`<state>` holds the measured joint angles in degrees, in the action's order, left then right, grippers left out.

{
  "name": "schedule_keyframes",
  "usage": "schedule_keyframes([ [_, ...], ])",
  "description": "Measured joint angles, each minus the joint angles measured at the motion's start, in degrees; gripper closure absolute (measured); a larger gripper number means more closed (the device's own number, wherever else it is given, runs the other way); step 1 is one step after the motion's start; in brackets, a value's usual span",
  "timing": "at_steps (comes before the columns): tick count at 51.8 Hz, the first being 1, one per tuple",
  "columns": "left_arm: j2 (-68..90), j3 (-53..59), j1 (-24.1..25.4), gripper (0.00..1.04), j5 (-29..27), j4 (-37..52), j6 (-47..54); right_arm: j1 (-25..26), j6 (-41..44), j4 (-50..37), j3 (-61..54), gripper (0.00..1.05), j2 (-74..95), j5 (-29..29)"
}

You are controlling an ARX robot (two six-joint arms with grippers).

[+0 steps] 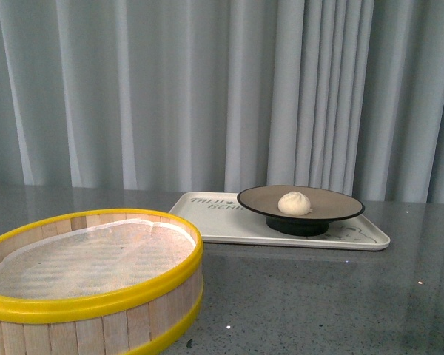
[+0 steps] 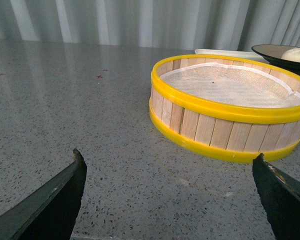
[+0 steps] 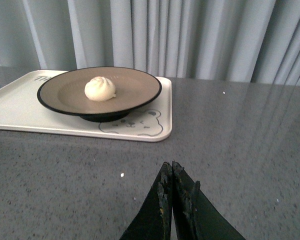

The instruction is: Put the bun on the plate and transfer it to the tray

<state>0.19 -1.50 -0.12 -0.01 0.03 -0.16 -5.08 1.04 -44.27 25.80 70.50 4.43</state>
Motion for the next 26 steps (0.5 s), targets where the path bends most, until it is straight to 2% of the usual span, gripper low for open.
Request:
schedule_keyframes([
  [9,0.00,0.00,0.00,0.07,0.00,0.00,0.00,1.42,-0.26,-1.29,-7.23,1.03,-5.62,-0.52],
  [13,0.00,0.00,0.00,0.07,0.00,0.00,0.00,3.56,-0.31,-1.33,-10.16,1.03,-8.46,-4.15],
  [26,0.00,0.00,0.00,0.07,0.00,0.00,0.00,4.98,-0.39,0.39,-16.87,1.03,-17.05,-4.28],
])
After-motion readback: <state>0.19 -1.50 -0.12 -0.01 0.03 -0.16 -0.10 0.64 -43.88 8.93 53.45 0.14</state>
